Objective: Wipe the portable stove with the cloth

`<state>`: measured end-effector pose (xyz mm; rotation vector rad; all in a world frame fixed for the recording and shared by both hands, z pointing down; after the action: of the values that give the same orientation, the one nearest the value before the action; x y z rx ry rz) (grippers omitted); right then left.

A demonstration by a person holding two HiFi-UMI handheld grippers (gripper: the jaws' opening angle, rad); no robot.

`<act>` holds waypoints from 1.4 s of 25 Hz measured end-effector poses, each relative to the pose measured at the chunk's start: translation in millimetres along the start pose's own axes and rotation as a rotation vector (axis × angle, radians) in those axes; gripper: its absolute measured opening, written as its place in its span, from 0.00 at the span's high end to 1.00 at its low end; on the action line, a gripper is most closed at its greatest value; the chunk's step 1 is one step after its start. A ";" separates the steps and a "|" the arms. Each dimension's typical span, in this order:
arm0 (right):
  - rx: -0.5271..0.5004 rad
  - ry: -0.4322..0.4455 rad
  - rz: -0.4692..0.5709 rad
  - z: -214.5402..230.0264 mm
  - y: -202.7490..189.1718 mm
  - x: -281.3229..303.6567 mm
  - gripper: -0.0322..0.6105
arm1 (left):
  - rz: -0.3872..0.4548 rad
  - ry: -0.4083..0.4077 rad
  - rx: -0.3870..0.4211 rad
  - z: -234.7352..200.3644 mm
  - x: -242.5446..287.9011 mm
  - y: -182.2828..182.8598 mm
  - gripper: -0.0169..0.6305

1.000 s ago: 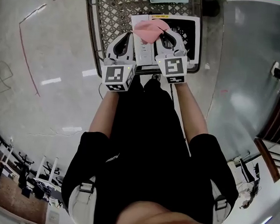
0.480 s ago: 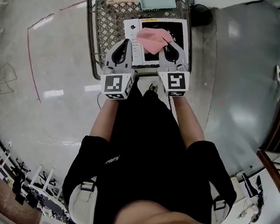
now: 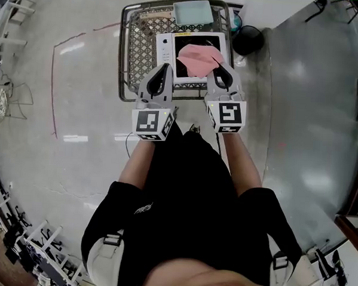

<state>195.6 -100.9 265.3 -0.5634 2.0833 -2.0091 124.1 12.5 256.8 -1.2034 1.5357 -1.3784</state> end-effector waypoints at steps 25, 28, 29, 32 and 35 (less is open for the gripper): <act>-0.044 -0.106 0.091 7.2 51.4 -118.2 0.94 | 0.037 -0.048 0.071 54.0 -72.8 56.6 0.98; -0.048 -0.105 0.105 -5.1 57.6 -106.7 0.94 | 0.049 -0.058 0.062 42.1 -74.0 62.1 0.98; -0.054 -0.109 0.107 -8.0 59.6 -103.4 0.94 | 0.054 -0.063 0.061 40.1 -73.9 62.8 0.98; -0.060 -0.127 0.099 -15.0 60.9 -98.0 0.94 | 0.061 -0.079 0.054 36.0 -74.1 60.0 0.98; -0.066 -0.136 0.095 -22.4 60.6 -96.0 0.94 | 0.064 -0.086 0.044 29.0 -75.2 59.0 0.98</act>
<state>265.7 -41.6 194.9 -0.5839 2.0608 -1.8044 163.5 74.8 189.3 -1.1624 1.4644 -1.2956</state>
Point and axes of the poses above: the fingertips, and each gripper's own axes: x forward along the fingers, z to its right, y out of its top, the point moved 3 cm from there along -x, backward along the fingers, and after that the axes turned 9 degrees about -y, right-handed, at the moved point
